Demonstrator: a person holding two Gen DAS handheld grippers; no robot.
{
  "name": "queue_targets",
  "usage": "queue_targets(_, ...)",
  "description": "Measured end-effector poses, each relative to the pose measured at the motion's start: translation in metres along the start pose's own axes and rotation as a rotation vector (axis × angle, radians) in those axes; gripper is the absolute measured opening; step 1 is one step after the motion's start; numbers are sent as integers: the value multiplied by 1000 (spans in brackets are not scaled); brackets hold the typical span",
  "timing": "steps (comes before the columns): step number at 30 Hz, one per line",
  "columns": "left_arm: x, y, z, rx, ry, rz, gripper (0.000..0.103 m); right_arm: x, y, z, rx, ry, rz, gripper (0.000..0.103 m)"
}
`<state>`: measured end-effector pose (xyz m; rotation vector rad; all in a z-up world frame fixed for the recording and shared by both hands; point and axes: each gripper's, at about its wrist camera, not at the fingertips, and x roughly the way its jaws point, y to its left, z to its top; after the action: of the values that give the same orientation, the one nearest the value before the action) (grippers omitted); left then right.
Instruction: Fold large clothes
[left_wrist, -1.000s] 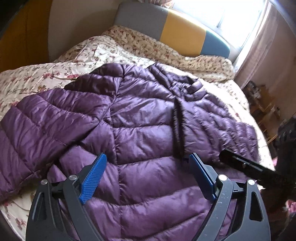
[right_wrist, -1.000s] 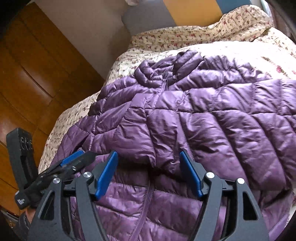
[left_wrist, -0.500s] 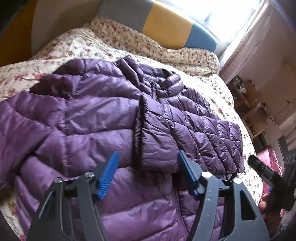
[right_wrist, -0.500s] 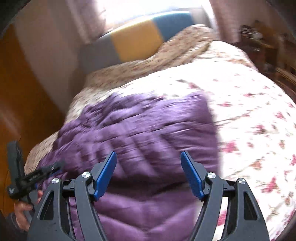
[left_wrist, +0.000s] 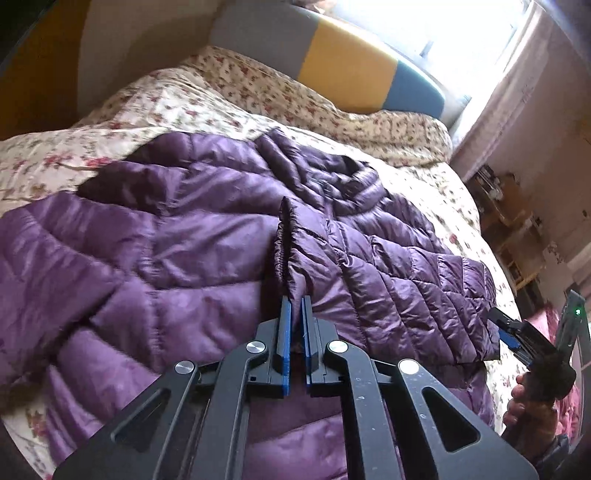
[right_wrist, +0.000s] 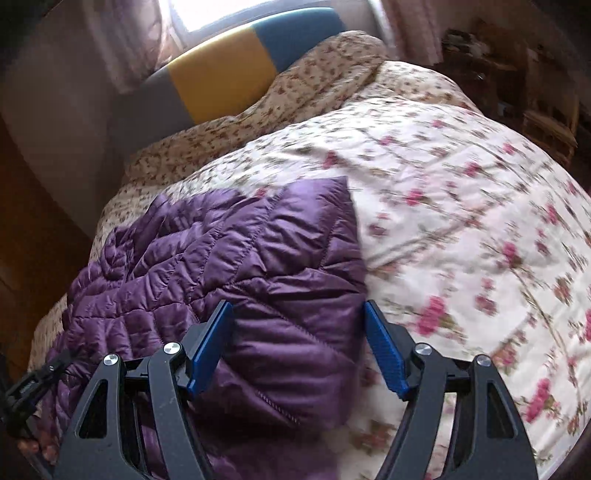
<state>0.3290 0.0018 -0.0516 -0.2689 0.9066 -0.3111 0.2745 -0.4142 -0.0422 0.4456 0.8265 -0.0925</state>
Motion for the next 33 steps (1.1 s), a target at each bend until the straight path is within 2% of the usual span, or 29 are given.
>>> queue_targets(4, -8, 20, -1, -24, -14, 39, 5, 19, 27, -7, -64, 11, -23, 73)
queue_targets(9, -8, 35, -10, -35, -8, 75, 5, 47, 51, -16, -169, 45, -115, 79)
queue_targets(15, -1, 42, -22, -45, 0, 85, 5, 70, 56, -23, -234, 65, -173, 83)
queue_targets(20, -10, 34, -28, -40, -21, 118, 5, 72, 56, -23, -241, 63, -174, 85)
queue_targets(21, -14, 33, -28, -39, -29, 129, 8, 72, 56, -23, -243, 63, -176, 85)
queue_targets(22, -18, 30, -28, -34, -38, 144, 24, 72, 57, -23, -244, 63, -176, 86)
queue_targets(23, -26, 28, -28, -32, -53, 150, 54, 70, 58, -23, -247, 62, -178, 87)
queue_targets(24, -33, 26, -28, -35, -83, 148, 67, 67, 59, -22, -251, 60, -179, 87)
queue_targets(25, -44, 23, -27, -34, -130, 151, 73, 64, 61, -22, -259, 56, -180, 88)
queue_targets(28, -49, 13, -20, -5, -140, 135, 73, 49, 69, -22, -286, 18, -180, 89)
queue_targets(33, -35, -10, -4, 53, -136, 116, 73, 30, 86, -16, -280, -40, -109, 94)
